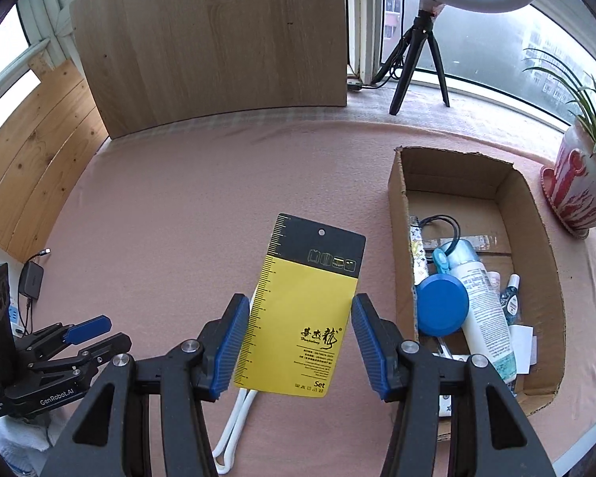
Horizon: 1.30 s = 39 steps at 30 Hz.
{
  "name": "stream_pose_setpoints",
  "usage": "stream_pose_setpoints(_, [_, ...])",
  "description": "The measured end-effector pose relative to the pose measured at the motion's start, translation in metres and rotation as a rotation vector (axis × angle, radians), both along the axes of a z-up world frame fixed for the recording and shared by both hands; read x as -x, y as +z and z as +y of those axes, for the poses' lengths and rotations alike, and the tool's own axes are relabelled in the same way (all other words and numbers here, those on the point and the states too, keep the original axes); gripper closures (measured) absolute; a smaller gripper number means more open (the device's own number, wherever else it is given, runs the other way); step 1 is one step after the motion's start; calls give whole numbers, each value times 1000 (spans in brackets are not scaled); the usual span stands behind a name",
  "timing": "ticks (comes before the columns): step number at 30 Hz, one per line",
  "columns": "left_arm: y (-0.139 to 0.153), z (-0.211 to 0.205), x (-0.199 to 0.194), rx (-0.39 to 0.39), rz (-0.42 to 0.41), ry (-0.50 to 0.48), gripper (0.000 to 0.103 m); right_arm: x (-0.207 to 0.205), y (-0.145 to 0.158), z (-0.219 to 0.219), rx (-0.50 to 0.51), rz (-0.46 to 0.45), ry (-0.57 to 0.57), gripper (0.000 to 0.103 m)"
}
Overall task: Organize objects
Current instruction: 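Carry the yellow card into the box and release it with the right gripper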
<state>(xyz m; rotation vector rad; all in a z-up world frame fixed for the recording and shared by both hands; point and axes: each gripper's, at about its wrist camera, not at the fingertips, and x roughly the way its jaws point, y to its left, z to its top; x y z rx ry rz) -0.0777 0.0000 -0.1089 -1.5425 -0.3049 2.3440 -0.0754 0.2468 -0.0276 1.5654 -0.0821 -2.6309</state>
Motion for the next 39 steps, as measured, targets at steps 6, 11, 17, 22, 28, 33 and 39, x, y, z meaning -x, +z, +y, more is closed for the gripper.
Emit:
stream_pose_setpoints(6, [-5, 29, 4, -4, -2, -9, 47, 7, 2, 55, -34, 21, -60, 54])
stream_pose_setpoints(11, [-9, 44, 7, -7, -4, -1, 47, 20, 2, 98, -71, 31, -99, 54])
stream_pose_setpoints(17, [-11, 54, 7, -4, -7, 7, 47, 39, -6, 130, -121, 10, -106, 54])
stream_pose_setpoints(22, [-11, 57, 7, 2, -10, 5, 47, 48, -15, 144, -111, -16, -115, 53])
stream_pose_setpoints(28, [-10, 56, 8, 4, -11, -3, 47, 47, -18, 145, -86, -24, -127, 49])
stream_pose_setpoints(33, [-9, 55, 7, 4, -7, -16, 47, 44, -13, 141, -100, -13, -136, 44])
stream_pose_setpoints(39, [1, 50, 3, 8, 14, -35, 47, 41, -4, 135, -122, 7, -132, 44])
